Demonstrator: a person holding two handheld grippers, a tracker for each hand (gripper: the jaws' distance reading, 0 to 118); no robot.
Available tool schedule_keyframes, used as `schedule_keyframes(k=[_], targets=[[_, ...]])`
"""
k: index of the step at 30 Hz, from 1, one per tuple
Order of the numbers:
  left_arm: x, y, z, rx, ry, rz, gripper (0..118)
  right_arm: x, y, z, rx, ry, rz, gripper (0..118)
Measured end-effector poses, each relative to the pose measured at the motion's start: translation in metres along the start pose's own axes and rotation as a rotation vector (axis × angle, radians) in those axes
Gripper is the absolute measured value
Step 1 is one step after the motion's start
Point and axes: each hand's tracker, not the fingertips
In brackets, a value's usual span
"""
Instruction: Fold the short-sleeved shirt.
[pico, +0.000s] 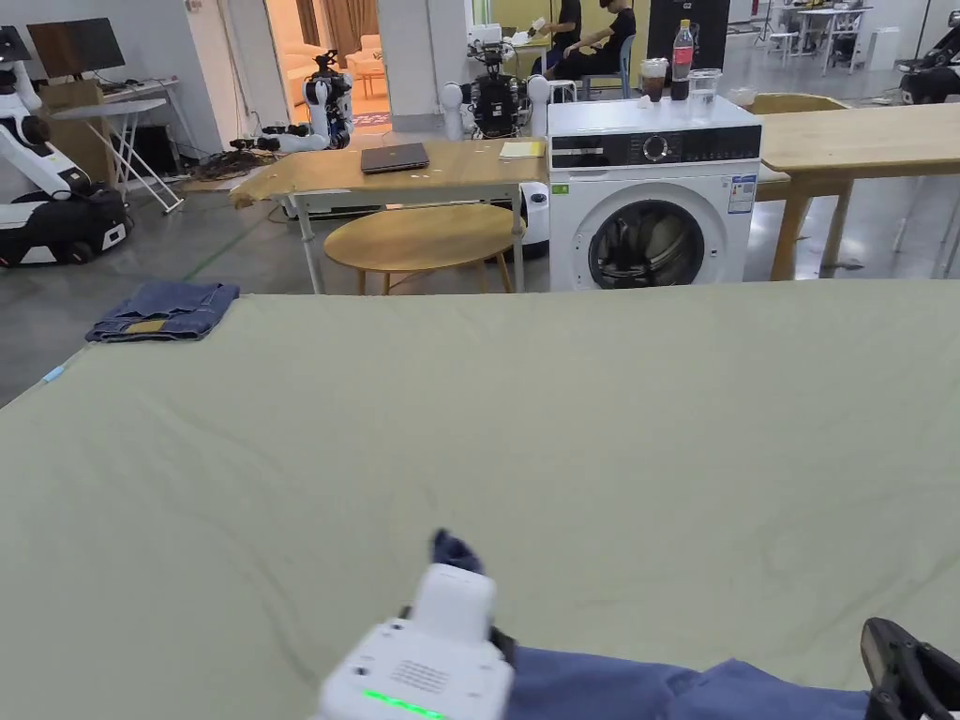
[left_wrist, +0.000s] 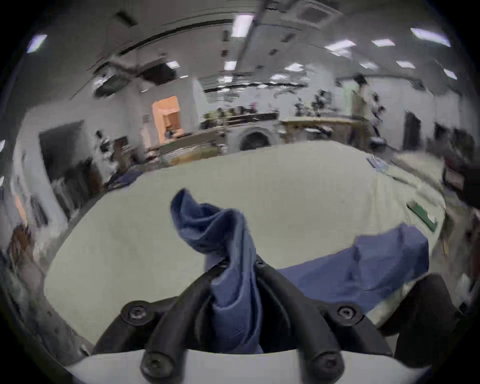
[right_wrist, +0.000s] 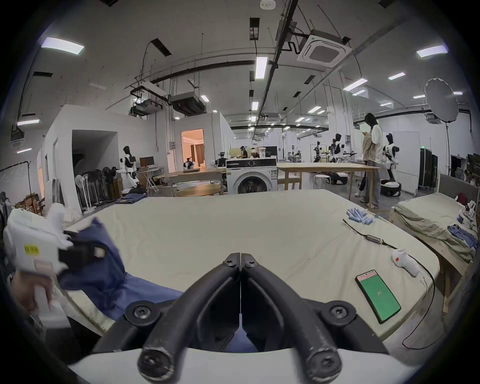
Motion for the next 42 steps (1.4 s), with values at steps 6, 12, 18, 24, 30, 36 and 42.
schedule_keyframes(k=[6, 12, 18, 24, 30, 36, 42], targets=[[0.096, -0.034, -0.073, -0.250, 0.010, -0.088, 2, 0.011, -0.013, -0.001, -0.028, 0.005, -0.017, 0], [0.084, -0.023, -0.072, -0.241, -0.127, 0.022, 75, 0.025, -0.012, 0.000, -0.049, 0.013, -0.017, 0], [0.018, 0.001, -0.001, -0.025, -0.243, 0.274, 77, 0.034, -0.009, -0.003, -0.086, 0.048, -0.038, 0], [-0.040, -0.045, -0.034, -0.241, -0.293, 0.516, 54, 0.035, -0.009, -0.011, -0.111, 0.065, -0.025, 0], [-0.004, -0.049, -0.049, -0.195, -0.458, 0.522, 9, 0.033, -0.007, -0.013, -0.119, 0.071, -0.017, 0], [0.058, -0.058, -0.083, -0.329, -0.453, 0.451, 9, 0.034, -0.009, -0.009, -0.123, 0.052, -0.015, 0], [0.043, -0.067, -0.071, -0.308, -0.458, 0.449, 7, 0.031, -0.008, -0.005, -0.123, 0.044, -0.013, 0]])
